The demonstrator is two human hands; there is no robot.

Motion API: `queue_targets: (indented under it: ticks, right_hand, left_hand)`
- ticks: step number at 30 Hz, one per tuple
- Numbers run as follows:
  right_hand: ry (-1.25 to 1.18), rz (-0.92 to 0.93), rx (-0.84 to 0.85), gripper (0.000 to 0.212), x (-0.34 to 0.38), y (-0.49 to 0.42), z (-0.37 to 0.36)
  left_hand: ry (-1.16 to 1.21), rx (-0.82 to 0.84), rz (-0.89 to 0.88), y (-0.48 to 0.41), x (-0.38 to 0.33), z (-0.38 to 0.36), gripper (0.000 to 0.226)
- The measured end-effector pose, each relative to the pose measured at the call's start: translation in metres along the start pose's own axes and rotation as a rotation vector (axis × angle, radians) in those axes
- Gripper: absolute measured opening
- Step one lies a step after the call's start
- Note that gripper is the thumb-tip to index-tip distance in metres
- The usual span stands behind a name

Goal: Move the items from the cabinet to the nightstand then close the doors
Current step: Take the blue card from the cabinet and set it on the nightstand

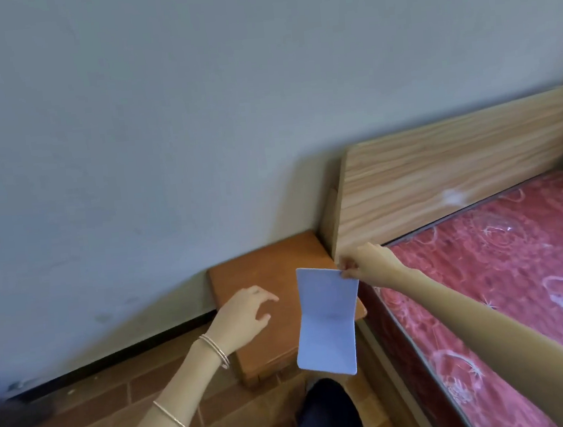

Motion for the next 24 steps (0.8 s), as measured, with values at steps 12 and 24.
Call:
queue_targets:
  ticks: [12, 24]
  right_hand:
    - [0.053, 0.028, 0.034, 0.007, -0.095, -0.192, 0.007]
    - [0.042, -0.028, -0.059, 0.020, -0.146, -0.318, -0.079]
  left_hand:
    - [-0.169, -0.006, 0.163, -0.179, 0.045, -0.037, 0.035]
    - [-0.336, 0.019, 0.241, -0.273, 0.133, -0.180, 0.044]
Point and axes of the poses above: each hand's wrist, its own y-axis away from the middle knuckle, its own z-axis out of the back of the hand, x = y × z, the point moved 8 cm from there along -y, towards the middle knuckle, and after that the axes turned 1 degree about -y, right-handed, at the moved point
